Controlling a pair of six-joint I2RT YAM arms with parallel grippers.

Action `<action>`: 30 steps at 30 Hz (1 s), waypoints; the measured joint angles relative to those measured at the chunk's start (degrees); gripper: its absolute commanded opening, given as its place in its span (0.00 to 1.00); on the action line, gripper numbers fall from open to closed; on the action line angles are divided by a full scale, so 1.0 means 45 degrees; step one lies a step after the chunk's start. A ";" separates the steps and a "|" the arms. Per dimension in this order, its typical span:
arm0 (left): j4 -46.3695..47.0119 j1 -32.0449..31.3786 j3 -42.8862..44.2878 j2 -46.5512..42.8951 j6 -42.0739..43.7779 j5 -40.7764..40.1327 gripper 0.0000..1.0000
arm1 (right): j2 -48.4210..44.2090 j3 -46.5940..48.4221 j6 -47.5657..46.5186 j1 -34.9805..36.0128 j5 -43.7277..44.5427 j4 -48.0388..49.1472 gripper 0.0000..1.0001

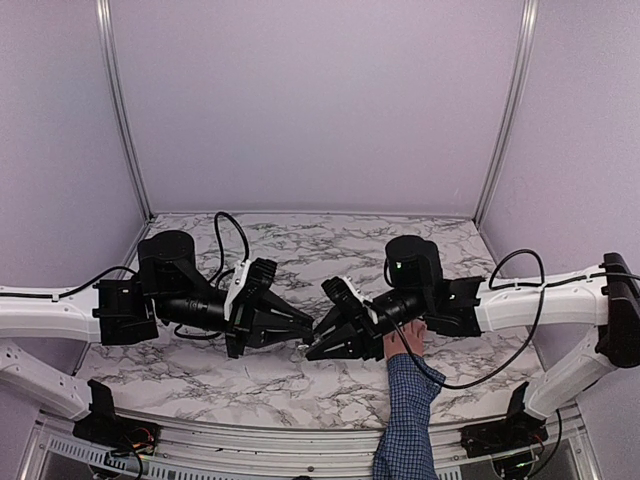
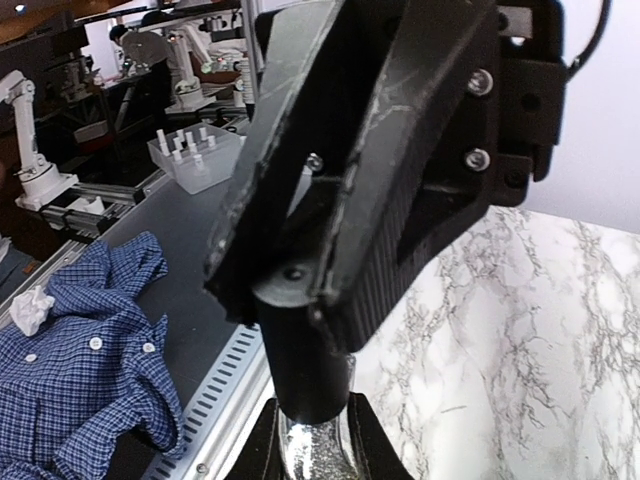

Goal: Paint the nails
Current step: Unscrew the cap of the nail polish bottle.

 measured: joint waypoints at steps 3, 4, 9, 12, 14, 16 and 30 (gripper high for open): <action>-0.0053 0.0044 0.0000 0.0010 -0.0131 -0.0957 0.00 | -0.0053 -0.0083 0.0092 -0.0185 0.0651 0.0068 0.00; -0.0078 0.0063 0.0000 0.0019 -0.0189 -0.1287 0.00 | -0.0058 -0.0126 0.0160 -0.0248 0.0908 0.0151 0.00; -0.0112 0.0107 0.0039 0.0287 -0.0486 -0.3084 0.00 | -0.0058 -0.0418 0.0685 -0.0554 0.2370 0.0525 0.00; -0.0155 0.0136 0.0248 0.0593 -0.0699 -0.4226 0.00 | -0.0058 -0.0539 0.0996 -0.0704 0.3415 0.0797 0.00; -0.0151 0.0146 0.0413 0.0811 -0.0874 -0.5003 0.00 | -0.0058 -0.0583 0.1151 -0.0753 0.4027 0.0962 0.00; -0.0097 0.0146 0.0559 0.1039 -0.1039 -0.5756 0.00 | -0.0058 -0.0631 0.1326 -0.0782 0.4891 0.1122 0.00; 0.0733 -0.0058 0.1044 0.2234 -0.2914 -0.9826 0.00 | 0.0471 -0.0738 0.2084 -0.0661 0.8913 0.2370 0.00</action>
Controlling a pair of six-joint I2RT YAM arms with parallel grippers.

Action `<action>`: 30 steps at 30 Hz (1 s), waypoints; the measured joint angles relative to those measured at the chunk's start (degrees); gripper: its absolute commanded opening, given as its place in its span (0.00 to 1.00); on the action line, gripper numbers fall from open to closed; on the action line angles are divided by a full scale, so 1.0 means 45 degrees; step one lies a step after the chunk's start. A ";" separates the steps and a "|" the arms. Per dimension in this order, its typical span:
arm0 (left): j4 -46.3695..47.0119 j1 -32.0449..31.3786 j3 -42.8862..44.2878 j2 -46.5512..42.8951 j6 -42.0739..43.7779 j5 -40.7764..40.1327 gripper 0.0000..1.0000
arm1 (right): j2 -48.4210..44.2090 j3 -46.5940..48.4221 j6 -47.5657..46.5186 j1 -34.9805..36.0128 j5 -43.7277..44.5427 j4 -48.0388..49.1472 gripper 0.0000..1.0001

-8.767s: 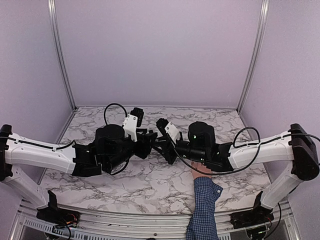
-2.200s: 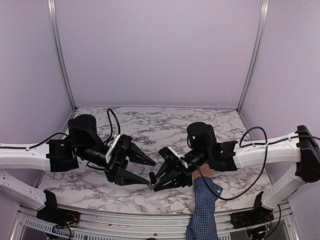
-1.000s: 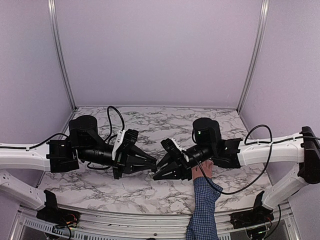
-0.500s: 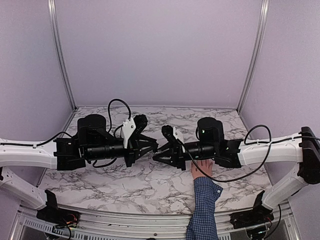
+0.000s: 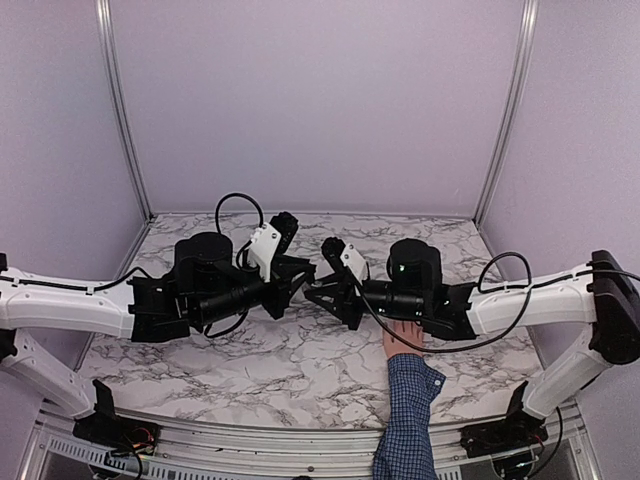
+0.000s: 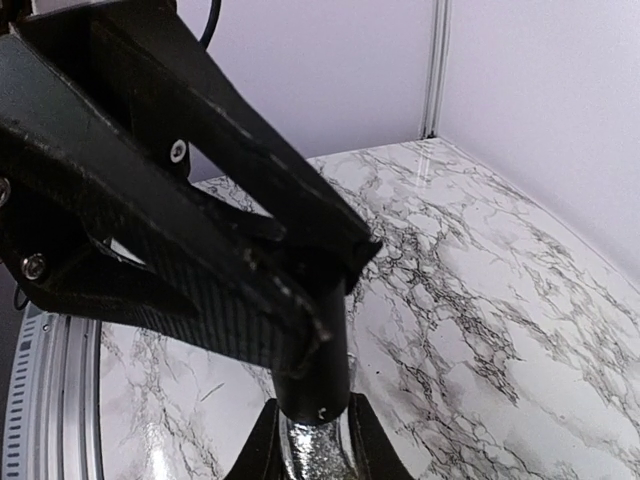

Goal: Paint the nails
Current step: Unscrew the cap of the nail polish bottle.

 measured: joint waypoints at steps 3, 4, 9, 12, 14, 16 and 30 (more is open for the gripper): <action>0.0112 -0.0083 0.0019 0.0291 -0.0311 -0.0792 0.00 | 0.0335 0.0000 0.0126 0.0049 0.0525 0.0282 0.00; 0.0121 -0.0117 0.0044 0.0379 -0.0379 -0.1015 0.00 | 0.0432 0.0000 0.0151 0.0049 0.0675 0.0350 0.00; 0.0233 -0.0393 0.0330 0.1025 -0.1039 -0.2613 0.00 | 0.0840 0.0000 0.0272 0.0092 0.1477 0.0743 0.00; 0.0282 -0.0636 0.0627 0.1457 -0.1384 -0.3721 0.00 | 0.1020 0.0015 0.0316 0.0107 0.1865 0.0962 0.00; 0.0296 -0.0758 0.0831 0.1739 -0.1574 -0.4352 0.00 | 0.1141 0.0039 0.0325 0.0107 0.2132 0.1103 0.00; 0.0311 -0.0860 0.1025 0.1987 -0.1773 -0.4979 0.00 | 0.1263 0.0126 0.0325 0.0107 0.2346 0.1151 0.00; 0.0345 -0.0991 0.1248 0.2220 -0.2443 -0.5989 0.25 | 0.1511 0.0330 0.0291 0.0180 0.2773 0.1375 0.00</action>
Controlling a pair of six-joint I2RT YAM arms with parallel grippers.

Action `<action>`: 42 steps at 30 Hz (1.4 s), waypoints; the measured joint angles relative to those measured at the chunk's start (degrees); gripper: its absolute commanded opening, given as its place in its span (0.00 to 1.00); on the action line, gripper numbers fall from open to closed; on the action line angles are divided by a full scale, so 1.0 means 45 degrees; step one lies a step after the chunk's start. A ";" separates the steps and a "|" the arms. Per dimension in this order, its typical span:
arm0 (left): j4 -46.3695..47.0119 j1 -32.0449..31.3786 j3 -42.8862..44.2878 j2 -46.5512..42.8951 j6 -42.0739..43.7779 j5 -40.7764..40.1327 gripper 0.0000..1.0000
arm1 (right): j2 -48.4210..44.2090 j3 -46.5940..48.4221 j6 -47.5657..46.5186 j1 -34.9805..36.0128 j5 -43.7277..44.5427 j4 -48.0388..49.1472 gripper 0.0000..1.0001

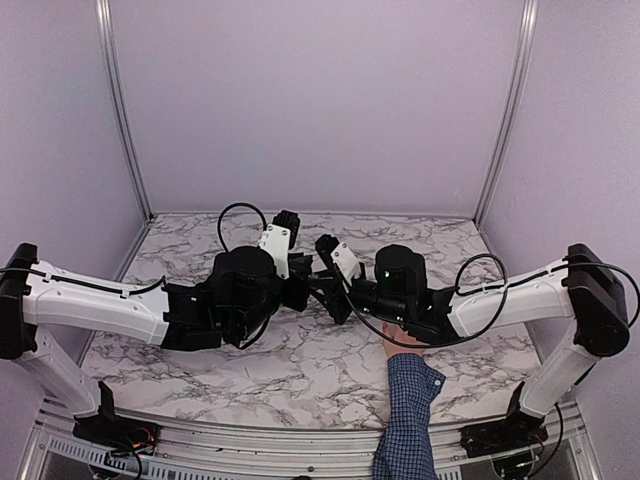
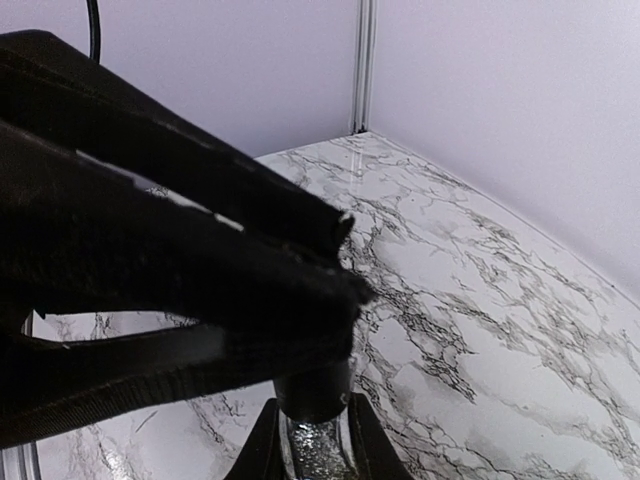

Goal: Paint the nails
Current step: Unscrew the cap of the nail polish bottle.

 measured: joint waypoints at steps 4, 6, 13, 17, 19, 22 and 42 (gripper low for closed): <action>-0.0083 0.0049 -0.0447 -0.0699 0.0520 0.0185 0.46 | -0.0029 -0.0005 0.0019 -0.0087 0.0165 0.0092 0.00; -0.0126 0.0136 -0.0733 -0.1336 0.0801 0.0355 0.52 | -0.0078 -0.0053 0.0024 -0.0126 0.0185 0.0102 0.00; -0.0146 0.0539 -0.1287 -0.3215 0.1812 0.1802 0.71 | -0.0447 -0.0447 0.0019 -0.0155 -0.0709 0.0117 0.00; -0.0636 0.1190 -0.1569 -0.4231 0.2263 0.4143 0.75 | -0.0831 -0.0646 -0.0151 -0.0155 -0.2152 0.0044 0.00; -0.1005 0.1472 -0.1690 -0.4813 0.2676 0.5513 0.76 | -0.1005 -0.0651 -0.0272 -0.0160 -0.3167 0.0034 0.00; -0.1370 0.1549 -0.1953 -0.5707 0.3283 0.7456 0.77 | -0.1224 -0.0670 -0.0350 -0.0160 -0.5037 0.0058 0.00; -0.2157 0.1535 -0.2565 -0.6237 0.5571 1.5980 0.61 | -0.1967 -0.0277 -0.1413 0.0607 -1.2186 -0.2249 0.00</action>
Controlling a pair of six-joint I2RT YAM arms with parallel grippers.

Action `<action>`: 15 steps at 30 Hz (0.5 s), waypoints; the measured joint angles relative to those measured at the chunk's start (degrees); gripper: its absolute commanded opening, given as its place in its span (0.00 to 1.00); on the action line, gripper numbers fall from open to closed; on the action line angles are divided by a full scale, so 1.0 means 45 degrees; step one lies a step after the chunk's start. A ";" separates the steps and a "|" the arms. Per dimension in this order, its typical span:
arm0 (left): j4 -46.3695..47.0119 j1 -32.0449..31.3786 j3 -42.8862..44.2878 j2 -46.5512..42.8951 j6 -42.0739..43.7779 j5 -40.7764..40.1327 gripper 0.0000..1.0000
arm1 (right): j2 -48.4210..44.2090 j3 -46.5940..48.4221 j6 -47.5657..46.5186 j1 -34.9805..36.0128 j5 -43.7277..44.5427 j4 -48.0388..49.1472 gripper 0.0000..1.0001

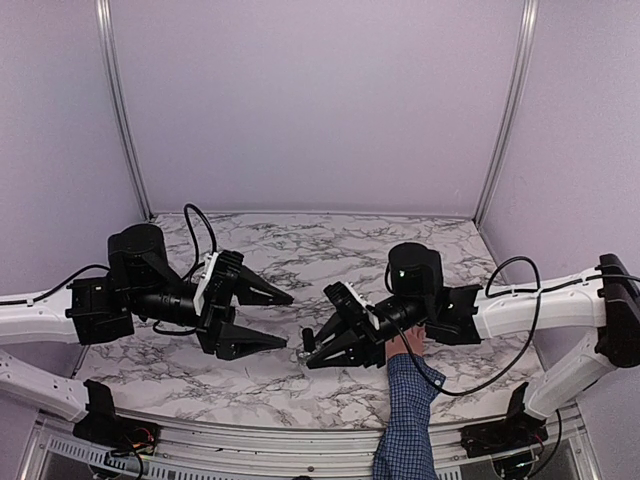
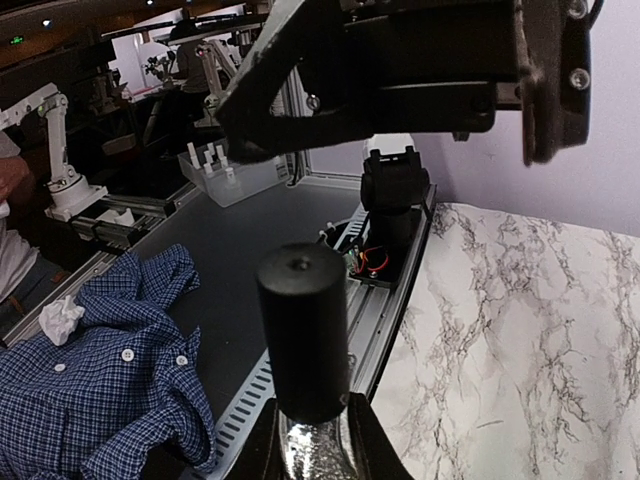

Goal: Paint the nails
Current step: Unscrew the cap of the nail polish bottle.

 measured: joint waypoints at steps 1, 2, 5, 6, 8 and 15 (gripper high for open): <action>0.0000 0.0000 0.0097 0.0180 0.0034 0.0262 0.60 | 0.0000 0.0049 -0.0034 0.0039 -0.0112 -0.0087 0.00; -0.0005 -0.0005 0.0228 0.0393 0.0097 0.0568 0.59 | 0.0000 0.0107 -0.0087 0.0073 -0.0219 -0.0204 0.00; -0.0015 -0.0053 0.0495 0.0860 0.0296 0.1273 0.57 | 0.0000 0.0204 -0.0194 0.0170 -0.0471 -0.0452 0.00; -0.0024 -0.0092 0.0588 0.1010 0.0369 0.1491 0.57 | 0.0000 0.0253 -0.0214 0.0209 -0.0539 -0.0554 0.00; -0.0029 -0.0175 0.0724 0.1258 0.0520 0.1846 0.56 | 0.0005 0.0355 -0.0253 0.0291 -0.0685 -0.0704 0.00; -0.0063 -0.0695 0.1282 0.2322 0.0869 0.2633 0.43 | 0.0146 0.0656 -0.0345 0.0379 -0.1049 -0.0831 0.00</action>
